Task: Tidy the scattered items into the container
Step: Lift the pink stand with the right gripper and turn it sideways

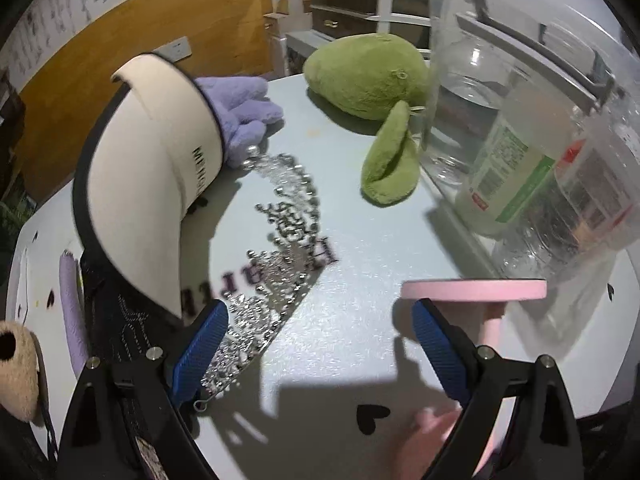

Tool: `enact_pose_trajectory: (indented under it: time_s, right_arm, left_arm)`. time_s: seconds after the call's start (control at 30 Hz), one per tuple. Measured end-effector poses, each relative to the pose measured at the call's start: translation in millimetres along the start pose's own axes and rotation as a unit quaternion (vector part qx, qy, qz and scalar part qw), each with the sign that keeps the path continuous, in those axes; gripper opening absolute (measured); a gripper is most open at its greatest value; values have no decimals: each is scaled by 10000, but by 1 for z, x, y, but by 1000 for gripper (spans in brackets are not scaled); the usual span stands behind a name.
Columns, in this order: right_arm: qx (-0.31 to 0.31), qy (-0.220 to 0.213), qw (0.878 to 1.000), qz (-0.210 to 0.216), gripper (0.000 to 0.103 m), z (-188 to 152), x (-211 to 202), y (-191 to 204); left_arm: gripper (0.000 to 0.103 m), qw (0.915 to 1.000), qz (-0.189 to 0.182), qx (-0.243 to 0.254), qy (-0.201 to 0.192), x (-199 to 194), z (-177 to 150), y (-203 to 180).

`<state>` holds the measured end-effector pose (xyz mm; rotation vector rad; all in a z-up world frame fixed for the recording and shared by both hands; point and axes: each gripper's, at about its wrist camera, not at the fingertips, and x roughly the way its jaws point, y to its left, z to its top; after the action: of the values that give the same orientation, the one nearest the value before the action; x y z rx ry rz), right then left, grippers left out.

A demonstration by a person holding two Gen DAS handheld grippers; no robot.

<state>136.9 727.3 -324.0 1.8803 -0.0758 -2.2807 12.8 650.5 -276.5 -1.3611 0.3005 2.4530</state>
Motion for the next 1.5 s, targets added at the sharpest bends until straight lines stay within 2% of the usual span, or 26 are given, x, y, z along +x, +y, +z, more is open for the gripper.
enact_pose_trajectory:
  time_s: [0.13, 0.3, 0.47, 0.6, 0.7, 0.77, 0.83, 0.9, 0.97, 1.07, 1.13, 1.2, 1.27, 1.5]
  right_arm:
    - [-226, -121, 9995, 165, 19, 8, 6, 18]
    - [-208, -339, 9989, 246, 19, 10, -2, 17]
    - [214, -985, 9942, -381, 19, 7, -56, -18]
    - [323, -1973, 9729, -1158, 19, 12, -111, -40]
    - [-128, -2167, 9635, -1568, 19, 23, -119, -37]
    - [-461, -2044, 9634, -1673, 19, 34, -107, -36]
    - [-666, -1882, 9675, -1551, 13, 45, -102, -34]
    - [-888, -1749, 9684, -1539, 13, 54, -96, -29]
    - [-1302, -1762, 9571, -1897, 13, 58, -86, -17]
    - [-1472, -1830, 9442, -2307, 13, 63, -79, -9]
    - [-1489, -1639, 9408, -2566, 13, 68, -69, -10]
    - [-1448, -1558, 9411, -2628, 13, 69, -65, -12]
    - [-1292, -1426, 9502, -2449, 13, 69, -65, -16]
    - [-762, -750, 9799, -1681, 13, 48, -68, -18]
  left_arm:
    - [93, 9998, -158, 126, 32, 0, -6, -6]
    - [93, 9996, -170, -202, 22, -9, -21, 9]
    - [93, 9993, 24, -322, -180, -45, -45, 32]
    - [93, 9995, 106, -305, -58, -61, -74, 44]
    - [93, 9994, 177, -279, 115, -66, -96, 49]
    - [93, 9990, 200, -299, 254, -65, -108, 51]
    - [93, 9988, 169, -340, 315, -66, -116, 50]
    - [93, 9987, 103, -377, 336, -67, -121, 48]
    - [93, 9990, 25, -322, 305, -71, -126, 44]
    - [93, 9993, -131, -75, 353, -71, -134, 32]
    - [93, 9983, -325, 141, 471, -67, -140, 20]
    - [94, 9967, -527, 276, 550, -65, -143, 11]
    - [94, 9953, -571, 482, 613, -60, -148, 0]
    - [95, 9956, -173, 523, 756, -44, -151, 12]
